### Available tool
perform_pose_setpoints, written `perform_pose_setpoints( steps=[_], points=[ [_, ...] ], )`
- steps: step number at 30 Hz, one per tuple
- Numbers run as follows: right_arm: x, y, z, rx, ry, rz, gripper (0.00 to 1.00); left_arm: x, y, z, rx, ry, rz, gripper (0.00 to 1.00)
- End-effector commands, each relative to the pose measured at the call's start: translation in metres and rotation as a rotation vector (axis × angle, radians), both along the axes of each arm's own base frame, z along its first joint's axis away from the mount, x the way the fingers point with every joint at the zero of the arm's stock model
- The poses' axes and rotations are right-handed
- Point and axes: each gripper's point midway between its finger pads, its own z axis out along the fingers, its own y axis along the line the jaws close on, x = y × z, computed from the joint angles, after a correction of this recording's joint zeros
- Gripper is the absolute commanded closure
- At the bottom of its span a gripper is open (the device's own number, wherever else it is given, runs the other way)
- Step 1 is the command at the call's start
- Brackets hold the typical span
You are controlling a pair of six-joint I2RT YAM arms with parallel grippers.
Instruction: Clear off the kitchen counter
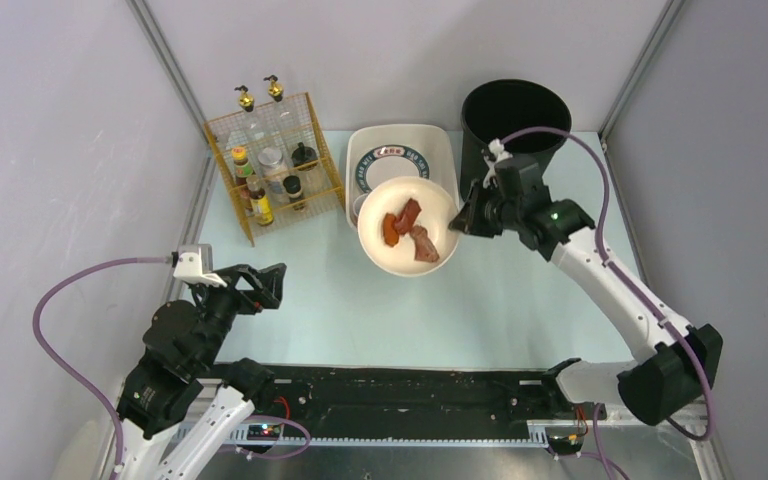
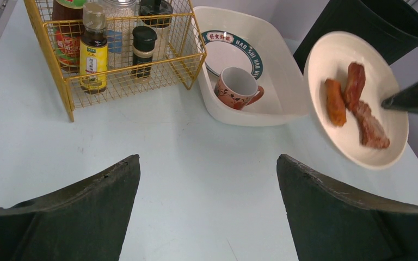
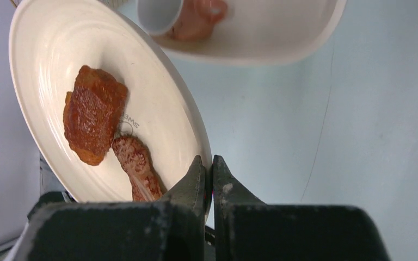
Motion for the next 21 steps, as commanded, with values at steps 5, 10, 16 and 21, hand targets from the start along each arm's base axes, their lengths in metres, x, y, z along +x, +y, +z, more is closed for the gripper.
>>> perform_pose_setpoints(
  steps=[5,10,16,21],
  points=[
    [0.064,-0.009,0.068,0.026,-0.098,-0.055,1.0,0.004,-0.002,0.003,-0.01,-0.014,0.002,0.02],
    [0.101,-0.022,0.095,0.031,-0.127,-0.119,1.0,0.003,-0.001,0.003,-0.011,-0.017,0.006,0.02],
    [0.146,-0.043,0.121,0.056,-0.148,-0.21,1.0,0.003,-0.001,0.003,-0.014,-0.02,0.006,0.02],
    [0.172,-0.074,0.141,0.085,-0.166,-0.309,1.0,0.003,-0.002,0.003,-0.011,-0.017,0.002,0.02]
  ],
)
